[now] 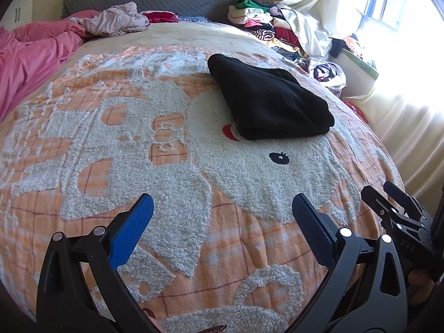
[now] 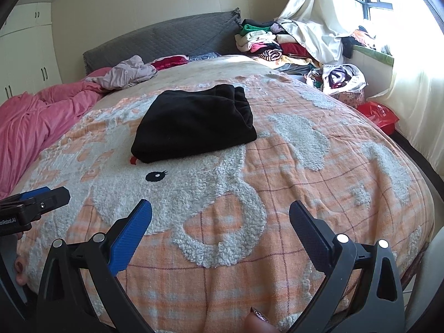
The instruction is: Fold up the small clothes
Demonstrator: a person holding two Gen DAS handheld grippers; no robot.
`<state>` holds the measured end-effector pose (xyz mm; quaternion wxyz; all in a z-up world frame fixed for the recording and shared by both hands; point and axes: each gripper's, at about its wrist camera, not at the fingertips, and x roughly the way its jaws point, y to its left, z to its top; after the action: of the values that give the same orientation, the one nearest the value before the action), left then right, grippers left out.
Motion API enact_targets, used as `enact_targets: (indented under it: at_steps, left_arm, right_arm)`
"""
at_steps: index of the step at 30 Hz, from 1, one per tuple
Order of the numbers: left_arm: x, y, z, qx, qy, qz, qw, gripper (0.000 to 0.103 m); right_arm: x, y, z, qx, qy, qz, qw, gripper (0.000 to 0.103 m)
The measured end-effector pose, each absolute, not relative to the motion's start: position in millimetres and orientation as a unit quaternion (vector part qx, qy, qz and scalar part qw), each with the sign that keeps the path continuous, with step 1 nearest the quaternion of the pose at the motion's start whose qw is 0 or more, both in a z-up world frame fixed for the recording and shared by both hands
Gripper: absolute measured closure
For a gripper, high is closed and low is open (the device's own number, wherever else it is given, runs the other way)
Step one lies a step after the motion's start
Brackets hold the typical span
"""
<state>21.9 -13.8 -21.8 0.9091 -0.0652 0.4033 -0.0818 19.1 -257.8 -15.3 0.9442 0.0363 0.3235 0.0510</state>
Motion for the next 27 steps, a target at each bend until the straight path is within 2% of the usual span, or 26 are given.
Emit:
enact_targets:
  at_steps: [27]
  left_arm:
    - [23.3, -10.9, -24.6, -0.066, 0.41, -0.071, 0.907, 0.009]
  right_arm:
    - [18.5, -254.9, -17.6, 0.04, 0.33, 0.051, 0.942, 0.004]
